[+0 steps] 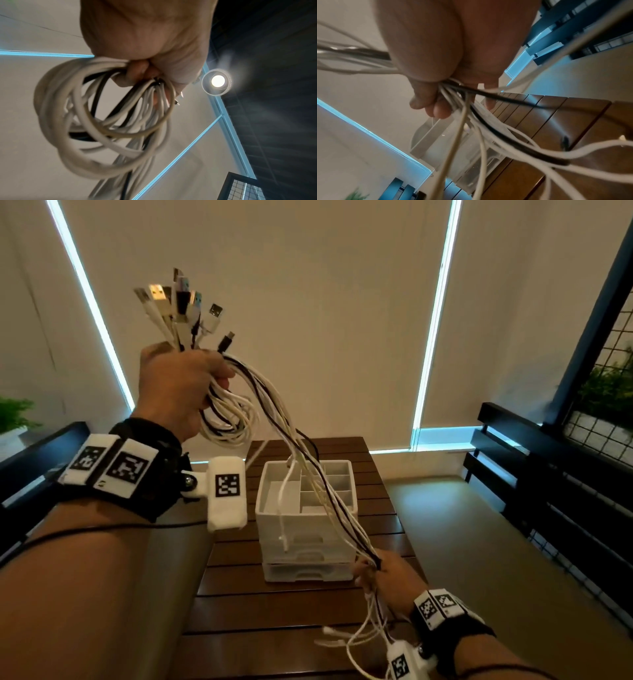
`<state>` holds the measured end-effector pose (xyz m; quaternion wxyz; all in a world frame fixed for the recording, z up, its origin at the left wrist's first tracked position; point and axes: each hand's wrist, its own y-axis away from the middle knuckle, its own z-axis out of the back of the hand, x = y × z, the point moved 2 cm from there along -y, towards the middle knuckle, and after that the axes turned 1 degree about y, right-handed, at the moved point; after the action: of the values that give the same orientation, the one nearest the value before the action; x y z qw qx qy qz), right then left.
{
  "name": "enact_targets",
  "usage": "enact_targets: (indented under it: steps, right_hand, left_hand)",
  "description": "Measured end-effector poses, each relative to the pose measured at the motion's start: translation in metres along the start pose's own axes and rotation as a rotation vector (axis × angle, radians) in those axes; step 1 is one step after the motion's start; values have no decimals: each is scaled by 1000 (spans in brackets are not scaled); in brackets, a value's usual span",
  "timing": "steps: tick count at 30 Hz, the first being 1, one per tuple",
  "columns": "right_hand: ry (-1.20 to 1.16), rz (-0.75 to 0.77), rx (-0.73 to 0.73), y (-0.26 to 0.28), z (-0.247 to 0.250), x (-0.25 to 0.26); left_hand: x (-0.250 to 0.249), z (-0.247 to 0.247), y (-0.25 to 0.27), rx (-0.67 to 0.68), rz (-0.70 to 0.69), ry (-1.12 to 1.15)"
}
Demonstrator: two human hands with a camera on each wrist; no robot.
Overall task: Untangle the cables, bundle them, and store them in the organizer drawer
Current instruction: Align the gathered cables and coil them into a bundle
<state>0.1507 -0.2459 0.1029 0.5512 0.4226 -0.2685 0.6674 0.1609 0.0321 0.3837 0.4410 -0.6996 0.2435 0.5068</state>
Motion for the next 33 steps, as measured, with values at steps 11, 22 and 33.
enact_targets:
  steps: [11,22,33]
  right_hand:
    - [440,-58,128,3,-5,-38]
    - [665,-396,236,2,-7,-39]
    - [-116,362,-121,17,67,140]
  left_hand:
    - [-14,17,-17,-83,38,61]
    - [-7,-11,15,102,-35,-54]
    - [42,-52,68,678,-59,-589]
